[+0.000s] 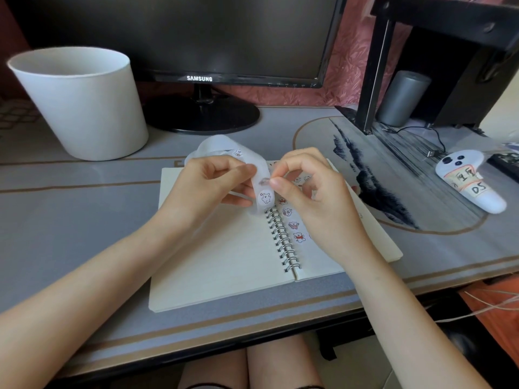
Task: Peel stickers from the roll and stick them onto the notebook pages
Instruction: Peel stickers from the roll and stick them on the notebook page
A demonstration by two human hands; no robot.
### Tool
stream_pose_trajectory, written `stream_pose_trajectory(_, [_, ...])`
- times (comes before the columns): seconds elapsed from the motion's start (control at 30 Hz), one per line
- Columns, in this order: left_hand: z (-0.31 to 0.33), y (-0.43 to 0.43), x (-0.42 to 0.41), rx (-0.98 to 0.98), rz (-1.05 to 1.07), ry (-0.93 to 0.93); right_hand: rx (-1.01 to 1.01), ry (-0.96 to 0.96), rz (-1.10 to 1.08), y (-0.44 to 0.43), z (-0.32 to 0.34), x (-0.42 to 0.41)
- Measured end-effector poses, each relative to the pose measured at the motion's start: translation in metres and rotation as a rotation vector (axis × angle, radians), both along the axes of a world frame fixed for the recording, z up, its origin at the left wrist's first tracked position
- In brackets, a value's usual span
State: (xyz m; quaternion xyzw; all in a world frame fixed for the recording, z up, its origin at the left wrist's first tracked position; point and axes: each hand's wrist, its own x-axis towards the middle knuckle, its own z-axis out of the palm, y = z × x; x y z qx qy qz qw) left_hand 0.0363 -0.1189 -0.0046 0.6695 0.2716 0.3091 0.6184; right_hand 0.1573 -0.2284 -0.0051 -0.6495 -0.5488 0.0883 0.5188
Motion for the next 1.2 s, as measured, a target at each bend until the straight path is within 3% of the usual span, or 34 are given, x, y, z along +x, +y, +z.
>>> stream_pose_trajectory(0.13, [0.000, 0.000, 0.000, -0.006, 0.014, -0.002, -0.062, 0.179, 0.004, -0.015, 0.011, 0.008])
stream_pose_trajectory(0.33, [0.000, -0.001, 0.001, 0.005, 0.016, -0.004, -0.290, 0.319, -0.200, -0.049, 0.014, 0.047])
stream_pose_trajectory(0.57, [-0.001, -0.001, 0.000, 0.025, 0.015, 0.006, -0.407, 0.366, -0.299, -0.072, 0.004, 0.064])
stream_pose_trajectory(1.2, [-0.001, 0.000, 0.000, 0.018, 0.018, -0.001, -0.379, 0.288, -0.362, -0.071, -0.011, 0.068])
